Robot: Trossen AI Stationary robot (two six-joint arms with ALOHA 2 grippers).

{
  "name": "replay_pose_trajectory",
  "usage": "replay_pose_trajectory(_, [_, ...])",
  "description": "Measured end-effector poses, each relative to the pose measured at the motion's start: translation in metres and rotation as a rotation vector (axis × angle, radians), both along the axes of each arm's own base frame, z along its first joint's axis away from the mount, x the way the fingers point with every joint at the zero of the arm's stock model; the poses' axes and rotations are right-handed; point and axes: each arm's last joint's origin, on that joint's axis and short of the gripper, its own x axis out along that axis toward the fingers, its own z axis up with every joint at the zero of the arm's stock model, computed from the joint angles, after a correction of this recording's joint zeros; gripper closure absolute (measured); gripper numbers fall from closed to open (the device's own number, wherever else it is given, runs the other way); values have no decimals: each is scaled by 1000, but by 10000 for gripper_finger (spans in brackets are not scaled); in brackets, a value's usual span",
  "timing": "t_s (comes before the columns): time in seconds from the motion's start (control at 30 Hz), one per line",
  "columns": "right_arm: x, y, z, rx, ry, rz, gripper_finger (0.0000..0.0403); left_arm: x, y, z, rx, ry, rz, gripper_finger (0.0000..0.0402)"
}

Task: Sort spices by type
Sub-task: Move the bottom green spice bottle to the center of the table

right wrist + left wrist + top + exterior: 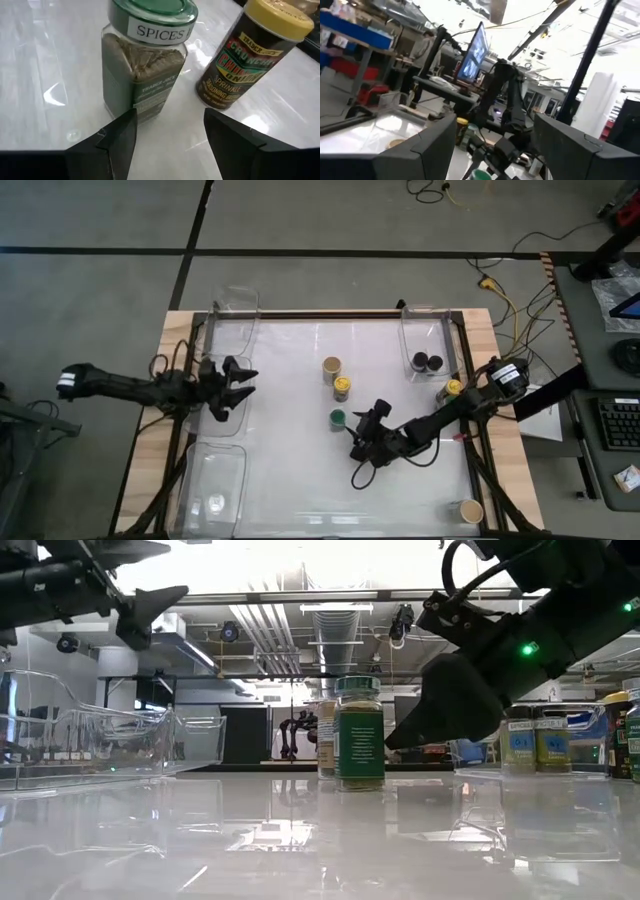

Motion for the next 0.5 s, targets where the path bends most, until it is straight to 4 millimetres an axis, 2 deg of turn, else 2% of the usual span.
replay_pose_trajectory(0.2, [6, 4, 2, 65, 33, 171, 184, 11, -12, -5, 19, 27, -57, 151])
replay_pose_trajectory(0.3, [9, 7, 4, 66, 23, 231, 184, 20, -16, -1, 53, 63, -35, 151])
replay_pose_trajectory(0.5, [14, 0, 6, 96, 5, 239, 184, 48, -22, -8, 87, 388, -34, 151])
